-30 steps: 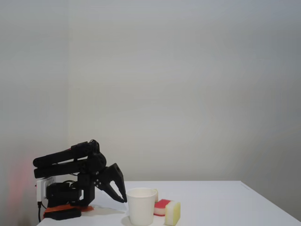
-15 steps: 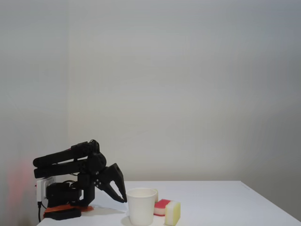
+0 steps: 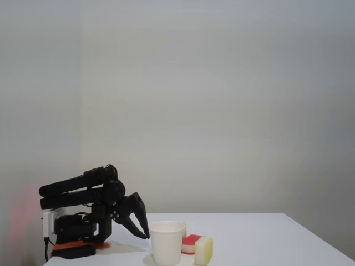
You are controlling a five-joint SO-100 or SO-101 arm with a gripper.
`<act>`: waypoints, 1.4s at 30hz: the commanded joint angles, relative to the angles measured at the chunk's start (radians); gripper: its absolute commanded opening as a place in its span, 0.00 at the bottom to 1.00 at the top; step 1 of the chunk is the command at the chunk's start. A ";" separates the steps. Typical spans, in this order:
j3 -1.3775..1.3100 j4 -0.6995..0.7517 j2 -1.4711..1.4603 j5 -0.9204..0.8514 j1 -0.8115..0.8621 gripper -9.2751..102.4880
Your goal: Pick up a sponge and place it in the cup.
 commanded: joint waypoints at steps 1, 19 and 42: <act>-0.005 0.074 0.009 0.002 0.003 0.08; -0.387 -0.129 -0.416 0.000 0.000 0.09; -0.983 -0.264 -1.137 -0.003 -0.144 0.11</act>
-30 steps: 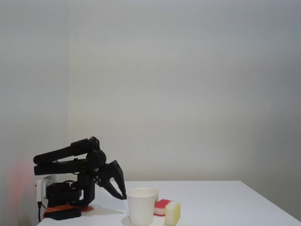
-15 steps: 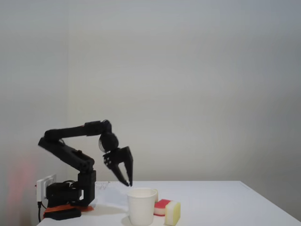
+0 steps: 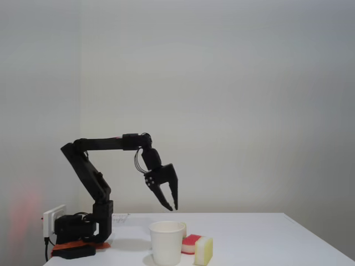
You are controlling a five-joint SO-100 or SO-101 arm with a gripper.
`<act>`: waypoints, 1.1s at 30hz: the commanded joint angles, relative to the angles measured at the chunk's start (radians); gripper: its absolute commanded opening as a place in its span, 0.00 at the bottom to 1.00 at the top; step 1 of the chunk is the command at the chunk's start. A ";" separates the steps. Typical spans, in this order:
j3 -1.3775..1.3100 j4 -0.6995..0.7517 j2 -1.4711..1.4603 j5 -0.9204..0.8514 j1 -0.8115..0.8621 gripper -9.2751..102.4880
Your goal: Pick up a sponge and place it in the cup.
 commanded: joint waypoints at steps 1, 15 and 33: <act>-0.061 -0.017 -0.029 -0.006 -0.023 0.11; 0.003 -0.124 -0.080 -0.035 -0.043 0.31; 0.028 -0.173 -0.187 -0.049 -0.041 0.45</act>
